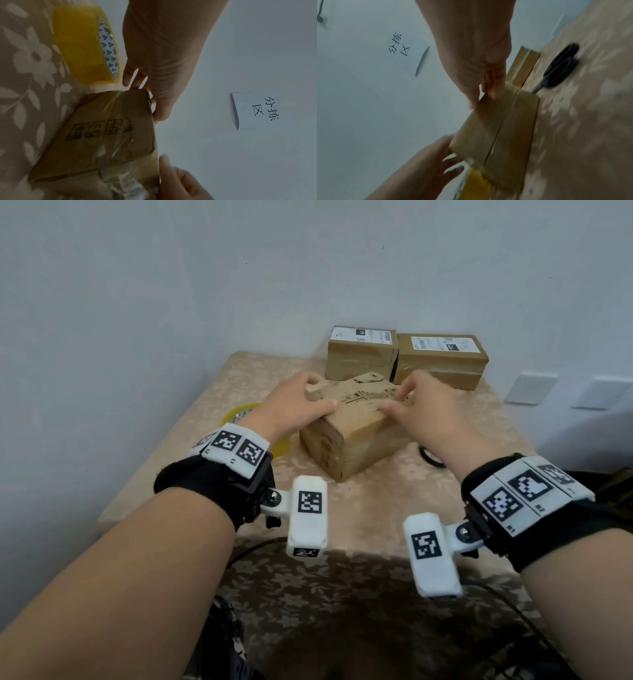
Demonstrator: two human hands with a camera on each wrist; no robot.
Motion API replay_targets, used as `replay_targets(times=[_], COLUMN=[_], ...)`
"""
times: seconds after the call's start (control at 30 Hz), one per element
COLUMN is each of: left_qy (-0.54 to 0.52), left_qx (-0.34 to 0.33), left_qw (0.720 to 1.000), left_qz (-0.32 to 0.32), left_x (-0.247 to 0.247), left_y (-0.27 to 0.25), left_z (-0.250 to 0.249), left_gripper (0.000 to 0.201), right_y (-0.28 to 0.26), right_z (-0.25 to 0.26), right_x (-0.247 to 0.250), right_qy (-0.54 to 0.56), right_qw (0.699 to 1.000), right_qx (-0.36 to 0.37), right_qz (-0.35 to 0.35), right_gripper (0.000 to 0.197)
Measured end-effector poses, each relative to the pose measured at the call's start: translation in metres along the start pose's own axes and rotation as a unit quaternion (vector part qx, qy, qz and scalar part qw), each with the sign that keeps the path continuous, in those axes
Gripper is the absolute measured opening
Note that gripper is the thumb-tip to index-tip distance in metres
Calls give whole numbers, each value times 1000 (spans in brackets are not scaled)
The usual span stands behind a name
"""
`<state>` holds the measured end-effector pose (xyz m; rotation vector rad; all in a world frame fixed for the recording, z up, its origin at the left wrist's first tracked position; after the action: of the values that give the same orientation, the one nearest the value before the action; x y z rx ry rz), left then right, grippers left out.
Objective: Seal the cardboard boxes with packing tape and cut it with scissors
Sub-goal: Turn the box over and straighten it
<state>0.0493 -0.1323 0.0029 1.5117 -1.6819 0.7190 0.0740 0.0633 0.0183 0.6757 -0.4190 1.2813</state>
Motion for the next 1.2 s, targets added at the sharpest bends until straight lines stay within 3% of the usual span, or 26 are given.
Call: replay_targets(times=[0.13,0.2,0.27,0.4,0.47,0.5,0.6,0.8,0.97,1.1,1.2], left_qy=[60,73,90,48,79,104,137,235,198,223,251], left_qx=[16,18,-10,-54,-69,-79,-85,-149,-142,-166,-171], left_qw=[998,997,996,997,994,991,987,960,969,958,949], left_qz=[-17,14,25,0,17,21,-6,-38,-32,-62,-90], left_x=[3,-4,-6,-3,-11,-15,-16,-12,-12,-15,-25], left_y=[0,-1,-4,-7,-3,-2,0,2,-3,-3,-5], left_z=[7,6,-2,-16,-17,-18,-18,-28,-29,-36,-42], left_gripper=[58,64,52,37,24,28,35,28,24,28,32], right_y=[-10,-15,-15,-5,-4,-5,-4,-5,-1,0,-1], right_z=[18,20,16,8,12,15,19,27,25,21,20], right_x=[-32,-47,-53,-37,-25,-23,-25,-25,-34,-29,-26], right_qy=[72,23,-10,-51,-95,-101,-79,-37,-29,136,189], right_qw=[992,985,980,989,987,986,985,989,993,989,981], right_qx=[27,46,56,70,106,123,140,129,86,32,9], right_qz=[98,165,189,122,68,53,58,64,69,57,43], right_gripper=[53,64,65,54,52,51,45,27,19,20,23])
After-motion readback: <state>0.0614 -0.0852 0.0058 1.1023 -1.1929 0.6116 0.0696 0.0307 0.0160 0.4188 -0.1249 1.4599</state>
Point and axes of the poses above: each hand's wrist, its own y-axis towards the middle knuckle, its own x-axis out of the back of the hand, z = x × y, the point moved 9 cm from there along y, towards the middle knuckle, and after that the axes turned 13 degrees about y, right-handed, at the moved point
